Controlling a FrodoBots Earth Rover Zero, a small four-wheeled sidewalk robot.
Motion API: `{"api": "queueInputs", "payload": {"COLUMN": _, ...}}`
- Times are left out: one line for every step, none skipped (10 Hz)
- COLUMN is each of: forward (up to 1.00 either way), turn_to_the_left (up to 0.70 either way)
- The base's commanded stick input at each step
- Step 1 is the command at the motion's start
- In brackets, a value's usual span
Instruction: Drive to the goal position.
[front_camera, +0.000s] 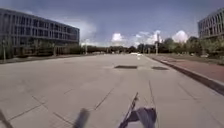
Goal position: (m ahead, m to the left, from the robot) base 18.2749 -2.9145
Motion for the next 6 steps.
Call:
{"api": "queueInputs", "payload": {"forward": 1.00, "turn_to_the_left": -0.01}}
{"api": "queueInputs", "payload": {"forward": 1.00, "turn_to_the_left": -0.01}}
{"api": "queueInputs", "payload": {"forward": 1.00, "turn_to_the_left": -0.01}}
{"api": "queueInputs", "payload": {"forward": 1.00, "turn_to_the_left": -0.01}}
{"api": "queueInputs", "payload": {"forward": 1.00, "turn_to_the_left": -0.01}}
{"api": "queueInputs", "payload": {"forward": 1.00, "turn_to_the_left": -0.01}}
